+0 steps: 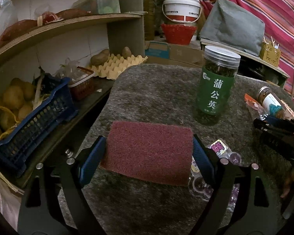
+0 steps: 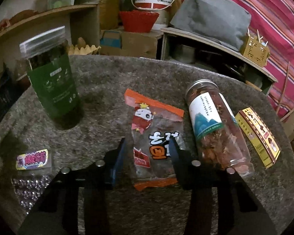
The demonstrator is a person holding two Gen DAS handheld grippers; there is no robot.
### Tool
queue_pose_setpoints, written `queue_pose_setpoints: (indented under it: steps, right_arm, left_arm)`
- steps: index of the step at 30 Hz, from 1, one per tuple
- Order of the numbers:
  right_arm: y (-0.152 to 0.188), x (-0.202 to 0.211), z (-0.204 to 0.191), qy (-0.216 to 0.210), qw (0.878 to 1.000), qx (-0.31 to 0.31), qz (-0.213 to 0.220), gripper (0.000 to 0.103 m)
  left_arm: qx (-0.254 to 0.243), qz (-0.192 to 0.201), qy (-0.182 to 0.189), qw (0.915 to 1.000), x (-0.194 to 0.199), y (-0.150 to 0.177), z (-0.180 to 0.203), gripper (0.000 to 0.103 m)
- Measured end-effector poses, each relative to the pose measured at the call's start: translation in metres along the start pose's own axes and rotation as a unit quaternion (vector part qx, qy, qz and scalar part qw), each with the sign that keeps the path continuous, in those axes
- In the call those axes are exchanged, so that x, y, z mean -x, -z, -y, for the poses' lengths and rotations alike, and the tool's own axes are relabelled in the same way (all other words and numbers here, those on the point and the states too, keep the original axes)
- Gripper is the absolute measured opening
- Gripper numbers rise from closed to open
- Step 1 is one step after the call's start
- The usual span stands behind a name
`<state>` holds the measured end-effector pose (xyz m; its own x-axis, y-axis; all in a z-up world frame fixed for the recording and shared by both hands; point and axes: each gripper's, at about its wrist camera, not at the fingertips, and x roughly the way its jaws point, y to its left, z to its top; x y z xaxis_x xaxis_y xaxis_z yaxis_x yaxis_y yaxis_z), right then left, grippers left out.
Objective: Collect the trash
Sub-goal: 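Lift the maroon pad with the left tool while the right tool grasps the orange snack bag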
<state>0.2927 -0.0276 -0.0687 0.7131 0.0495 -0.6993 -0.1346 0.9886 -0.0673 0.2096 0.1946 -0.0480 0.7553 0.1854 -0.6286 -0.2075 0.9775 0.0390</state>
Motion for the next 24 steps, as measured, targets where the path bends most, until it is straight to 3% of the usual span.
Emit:
queue_pose_setpoints:
  steps: [2,5,14,24]
  right_arm:
    - [0.0,0.002,0.003,-0.006,1.0,-0.008,0.005,0.028]
    - [-0.001,0.005,0.006,-0.02,1.0,-0.009,0.011,0.009]
    - [-0.001,0.028,0.019,-0.041,0.999,-0.016,0.03,0.006]
    - [0.009,0.08,0.068,-0.061,0.995,-0.039,0.061,0.004]
  left_arm:
    - [0.0,0.0,0.002,1.0,0.001,0.0,0.001,0.084]
    - [-0.002,0.002,0.002,1.0,0.003,-0.001,0.004,0.084]
    - [-0.014,0.015,0.009,0.9998,0.02,-0.008,0.022,0.084]
    - [-0.034,0.031,0.032,0.9984,0.039,-0.01,0.063,0.084]
